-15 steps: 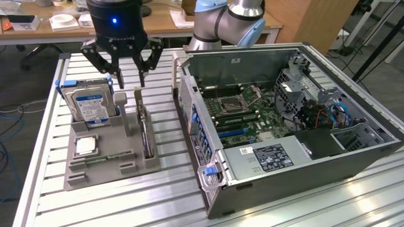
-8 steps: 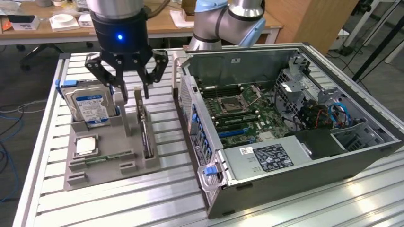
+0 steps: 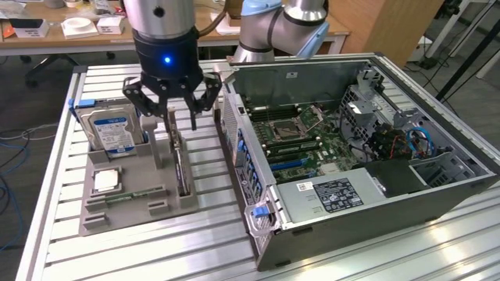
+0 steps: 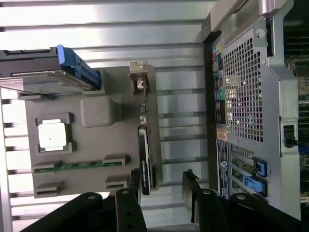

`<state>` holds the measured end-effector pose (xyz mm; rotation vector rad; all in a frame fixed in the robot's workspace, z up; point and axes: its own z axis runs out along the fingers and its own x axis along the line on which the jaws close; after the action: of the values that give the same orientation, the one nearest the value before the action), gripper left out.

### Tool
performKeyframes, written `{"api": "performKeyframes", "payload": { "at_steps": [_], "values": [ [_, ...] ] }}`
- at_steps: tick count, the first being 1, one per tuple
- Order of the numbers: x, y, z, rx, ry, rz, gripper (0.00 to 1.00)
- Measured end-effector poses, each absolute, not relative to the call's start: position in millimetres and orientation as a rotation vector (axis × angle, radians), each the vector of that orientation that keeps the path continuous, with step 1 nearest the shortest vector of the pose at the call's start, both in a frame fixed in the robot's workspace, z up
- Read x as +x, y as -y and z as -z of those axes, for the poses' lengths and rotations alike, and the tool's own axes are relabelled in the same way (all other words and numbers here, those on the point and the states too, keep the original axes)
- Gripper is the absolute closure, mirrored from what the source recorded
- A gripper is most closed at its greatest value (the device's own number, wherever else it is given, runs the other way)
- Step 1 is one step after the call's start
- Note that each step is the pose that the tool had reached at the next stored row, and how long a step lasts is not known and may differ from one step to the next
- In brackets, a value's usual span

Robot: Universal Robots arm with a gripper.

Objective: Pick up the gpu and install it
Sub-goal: 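Pick up the gpu and move the gpu toward the slot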

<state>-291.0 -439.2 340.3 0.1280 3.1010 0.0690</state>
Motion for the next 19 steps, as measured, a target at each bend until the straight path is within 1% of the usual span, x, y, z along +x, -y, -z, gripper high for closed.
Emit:
{"api": "performKeyframes", "payload": {
  "at_steps": [19],
  "values": [
    [-296, 439, -306, 0.138, -3.101, -0.069, 0.53]
  ]
}}
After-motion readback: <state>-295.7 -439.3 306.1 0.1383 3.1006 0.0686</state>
